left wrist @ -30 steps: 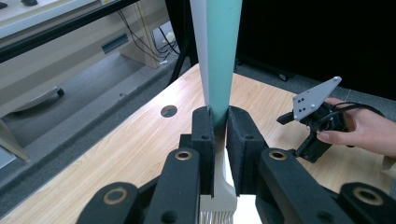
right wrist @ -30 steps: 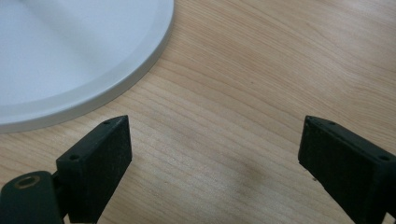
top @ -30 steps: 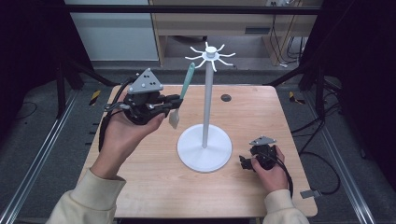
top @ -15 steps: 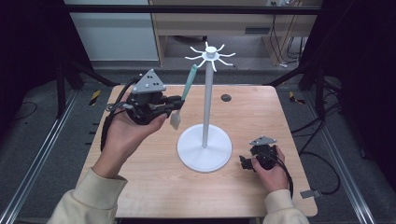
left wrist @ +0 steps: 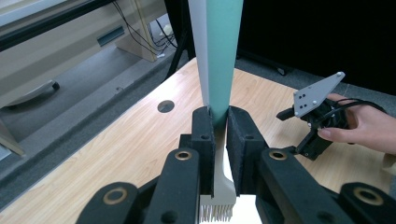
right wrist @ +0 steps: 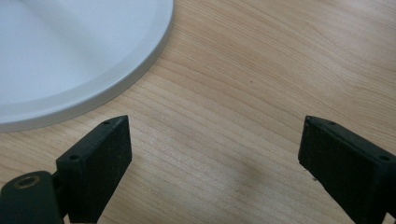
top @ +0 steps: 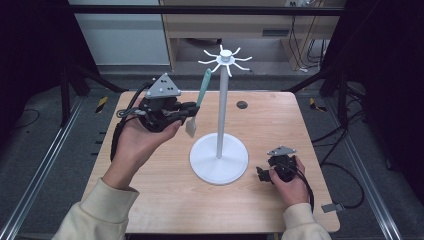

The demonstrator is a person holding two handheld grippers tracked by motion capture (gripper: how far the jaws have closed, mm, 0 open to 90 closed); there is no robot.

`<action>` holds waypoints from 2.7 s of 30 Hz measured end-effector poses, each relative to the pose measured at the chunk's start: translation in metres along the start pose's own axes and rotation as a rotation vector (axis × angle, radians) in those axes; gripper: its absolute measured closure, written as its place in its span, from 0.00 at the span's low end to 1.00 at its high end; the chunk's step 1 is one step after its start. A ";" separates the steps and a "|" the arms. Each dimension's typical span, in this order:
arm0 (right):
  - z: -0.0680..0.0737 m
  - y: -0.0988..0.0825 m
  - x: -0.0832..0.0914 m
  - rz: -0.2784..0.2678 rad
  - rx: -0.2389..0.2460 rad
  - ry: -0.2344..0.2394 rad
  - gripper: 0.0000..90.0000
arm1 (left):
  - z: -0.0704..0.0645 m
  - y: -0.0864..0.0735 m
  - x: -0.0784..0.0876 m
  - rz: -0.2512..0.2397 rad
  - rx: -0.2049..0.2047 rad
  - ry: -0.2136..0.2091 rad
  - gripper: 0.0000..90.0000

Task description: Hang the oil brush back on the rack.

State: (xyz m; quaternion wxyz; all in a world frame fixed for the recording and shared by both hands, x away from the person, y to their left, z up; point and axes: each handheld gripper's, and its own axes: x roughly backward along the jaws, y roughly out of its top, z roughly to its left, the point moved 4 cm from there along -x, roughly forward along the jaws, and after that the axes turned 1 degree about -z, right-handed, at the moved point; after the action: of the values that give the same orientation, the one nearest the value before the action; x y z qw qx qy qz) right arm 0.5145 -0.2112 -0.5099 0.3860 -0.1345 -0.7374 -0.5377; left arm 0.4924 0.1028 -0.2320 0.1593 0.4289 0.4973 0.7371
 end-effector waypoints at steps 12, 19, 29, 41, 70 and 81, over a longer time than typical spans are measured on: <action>0.000 0.000 0.000 -0.002 0.004 -0.001 0.11 | 0.000 -0.001 -0.004 0.015 0.008 -0.007 0.91; 0.000 0.000 0.000 -0.001 -0.001 0.002 0.11 | -0.001 0.003 -0.004 0.008 0.008 -0.010 0.91; 0.000 0.000 0.000 0.001 0.002 0.002 0.11 | -0.004 0.005 -0.007 0.027 0.013 -0.009 0.91; 0.000 0.000 0.000 -0.002 0.003 0.003 0.11 | -0.002 0.006 -0.008 0.046 0.026 -0.020 0.91; 0.000 0.000 0.000 -0.008 0.004 0.006 0.11 | -0.002 0.013 -0.016 0.087 0.060 -0.049 0.91; 0.000 0.000 0.001 -0.006 0.009 0.008 0.11 | -0.001 0.017 -0.021 0.110 0.063 -0.045 0.91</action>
State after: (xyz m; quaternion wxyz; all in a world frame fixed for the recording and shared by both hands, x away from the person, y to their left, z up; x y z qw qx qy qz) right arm 0.5142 -0.2113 -0.5092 0.3878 -0.1284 -0.7387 -0.5361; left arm 0.5070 0.0808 -0.2275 0.1160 0.4767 0.4923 0.7190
